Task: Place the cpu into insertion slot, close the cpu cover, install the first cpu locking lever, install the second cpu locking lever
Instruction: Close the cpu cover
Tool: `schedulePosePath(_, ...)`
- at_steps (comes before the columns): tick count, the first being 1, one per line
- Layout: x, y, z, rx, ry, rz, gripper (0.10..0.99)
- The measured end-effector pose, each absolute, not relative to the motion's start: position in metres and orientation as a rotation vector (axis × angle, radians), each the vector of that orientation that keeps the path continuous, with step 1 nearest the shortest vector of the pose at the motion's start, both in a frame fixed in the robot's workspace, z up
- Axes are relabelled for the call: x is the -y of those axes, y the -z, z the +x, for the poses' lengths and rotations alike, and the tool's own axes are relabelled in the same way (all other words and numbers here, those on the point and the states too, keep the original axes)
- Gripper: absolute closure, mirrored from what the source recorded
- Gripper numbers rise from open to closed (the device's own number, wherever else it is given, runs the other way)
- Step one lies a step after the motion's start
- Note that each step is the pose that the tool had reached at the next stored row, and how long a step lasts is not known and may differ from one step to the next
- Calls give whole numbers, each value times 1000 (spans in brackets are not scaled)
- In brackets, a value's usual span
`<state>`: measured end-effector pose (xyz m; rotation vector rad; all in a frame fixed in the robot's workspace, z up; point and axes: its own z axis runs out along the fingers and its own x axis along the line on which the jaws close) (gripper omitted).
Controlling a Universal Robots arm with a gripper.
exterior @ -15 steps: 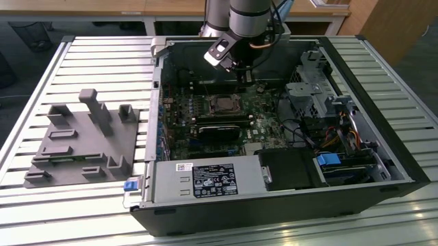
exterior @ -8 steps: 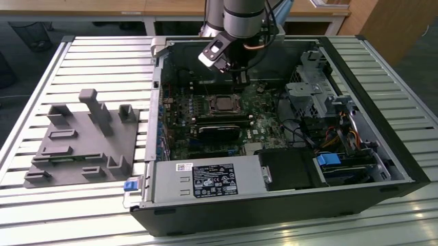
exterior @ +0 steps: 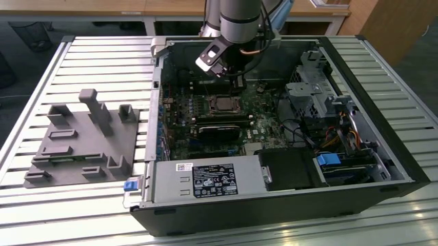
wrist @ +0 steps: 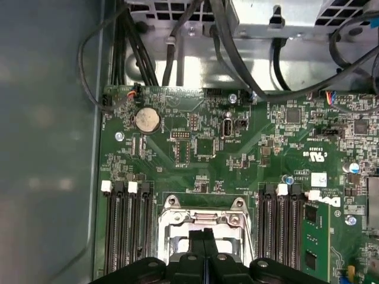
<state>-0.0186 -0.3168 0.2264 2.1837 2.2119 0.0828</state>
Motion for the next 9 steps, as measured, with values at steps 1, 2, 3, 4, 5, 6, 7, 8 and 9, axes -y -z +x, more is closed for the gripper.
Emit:
schedulePosePath(1, 317, -226, -19, -2215, -83, 2181, 980)
schedulePosePath(2, 317, -226, -19, -2217, -83, 2178, 980)
schedulePosePath(3, 318, -225, -19, -2219, -83, 2177, 980)
schedulePosePath(4, 318, -225, -19, -2220, -83, 2176, 980)
schedulePosePath(5, 318, -225, -20, -2220, -83, 2175, 980)
schedulePosePath(6, 319, -225, -20, -2221, -83, 2174, 980)
schedulePosePath(7, 319, -224, -21, -2222, -83, 2173, 980)
schedulePosePath(8, 319, -224, -22, -2223, -83, 2173, 980)
schedulePosePath(9, 320, -224, -23, -2224, -83, 2172, 980)
